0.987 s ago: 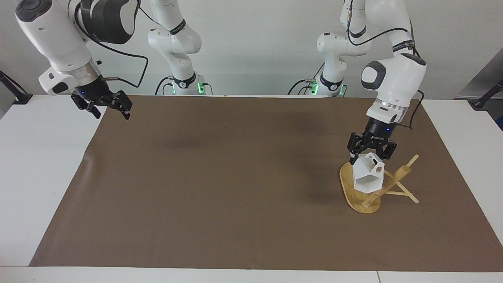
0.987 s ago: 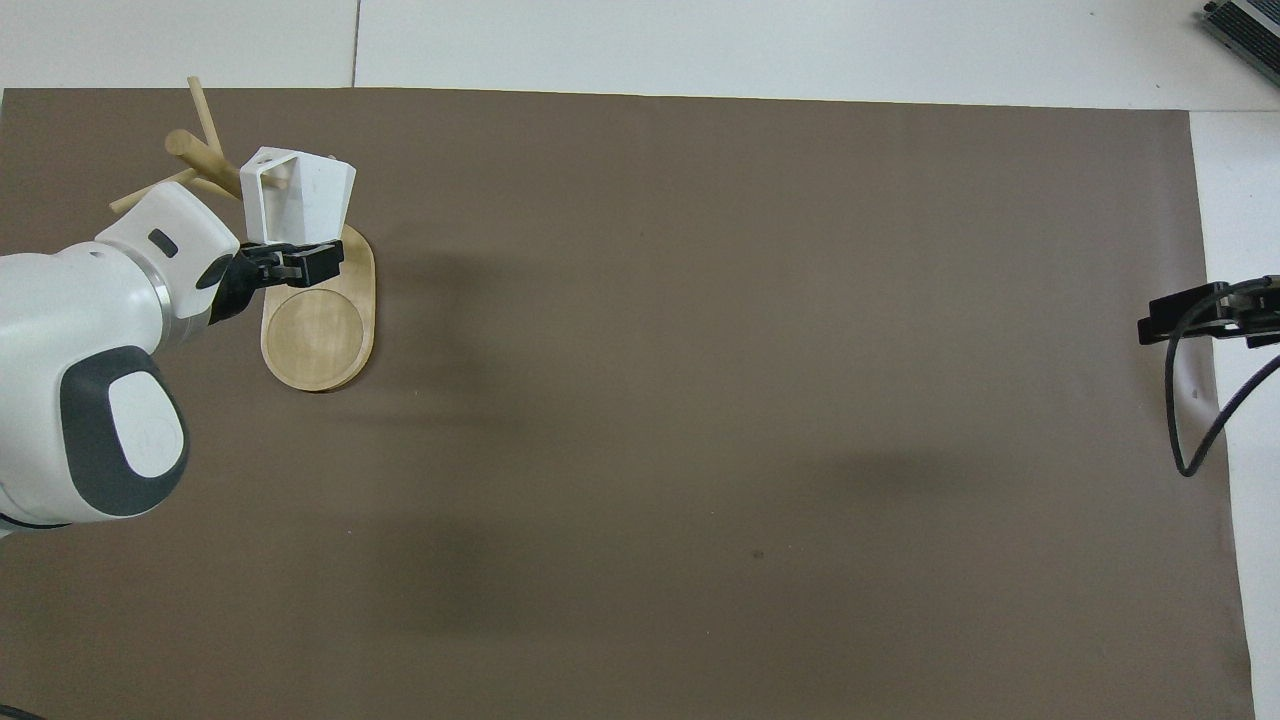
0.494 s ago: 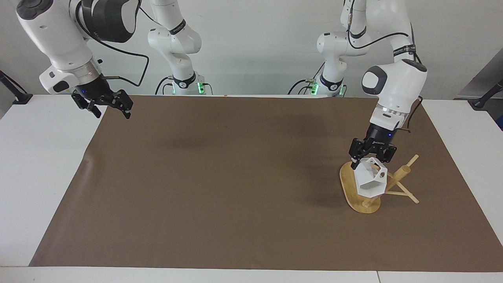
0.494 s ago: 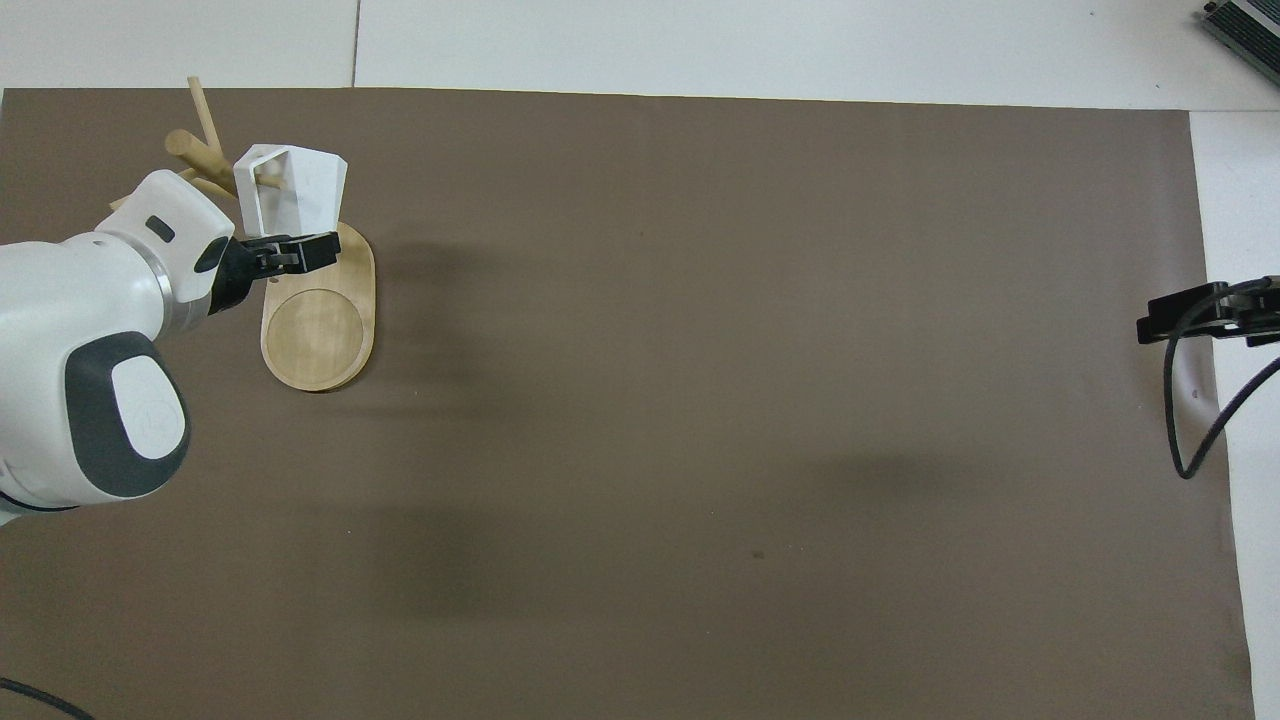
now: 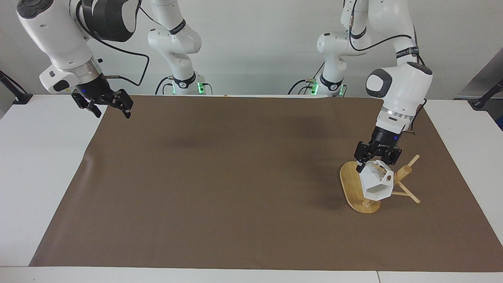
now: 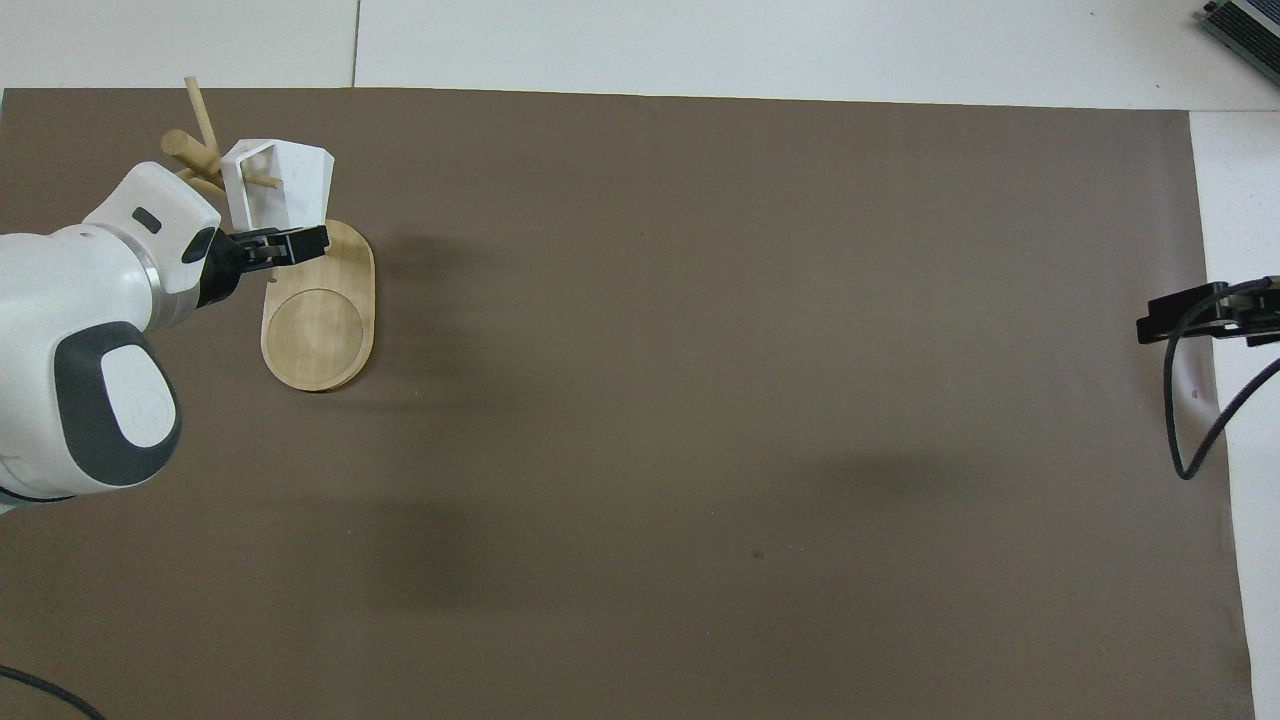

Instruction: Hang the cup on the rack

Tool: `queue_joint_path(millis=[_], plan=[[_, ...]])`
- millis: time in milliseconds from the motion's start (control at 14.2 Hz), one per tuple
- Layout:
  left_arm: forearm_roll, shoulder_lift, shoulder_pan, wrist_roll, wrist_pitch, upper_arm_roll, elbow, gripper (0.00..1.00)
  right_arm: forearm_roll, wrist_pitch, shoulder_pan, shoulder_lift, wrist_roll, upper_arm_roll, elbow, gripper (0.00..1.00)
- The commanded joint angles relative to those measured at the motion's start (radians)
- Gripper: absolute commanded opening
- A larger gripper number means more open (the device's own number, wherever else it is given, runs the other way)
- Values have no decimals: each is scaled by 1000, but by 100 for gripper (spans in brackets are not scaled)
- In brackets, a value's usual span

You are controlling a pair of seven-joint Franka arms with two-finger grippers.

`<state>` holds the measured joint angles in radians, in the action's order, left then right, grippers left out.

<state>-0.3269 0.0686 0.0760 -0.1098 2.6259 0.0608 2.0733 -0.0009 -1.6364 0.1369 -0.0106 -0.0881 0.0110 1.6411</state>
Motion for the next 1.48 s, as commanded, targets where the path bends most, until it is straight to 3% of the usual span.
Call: queue_joint_path(millis=[0, 282, 494, 776, 1128, 1410], plan=[[20, 11, -5, 22, 3, 4, -18, 99, -2, 0, -5, 11, 11, -3, 6, 100], [22, 11, -5, 13, -21, 2, -35, 100, -2, 0, -5, 11, 11, -3, 6, 100], [41, -7, -8, 13, -206, -10, -117, 100, -2, 0, -5, 11, 11, -3, 5, 100], [211, -61, -18, 13, -439, -27, -220, 100, -2, 0, -5, 11, 11, -3, 6, 100], [322, -141, -9, 7, -722, -25, -285, 100, -2, 0, -5, 11, 11, -3, 5, 100], [341, -119, -7, -74, -926, -18, -429, 100, -2, 0, -5, 11, 11, -3, 5, 100]])
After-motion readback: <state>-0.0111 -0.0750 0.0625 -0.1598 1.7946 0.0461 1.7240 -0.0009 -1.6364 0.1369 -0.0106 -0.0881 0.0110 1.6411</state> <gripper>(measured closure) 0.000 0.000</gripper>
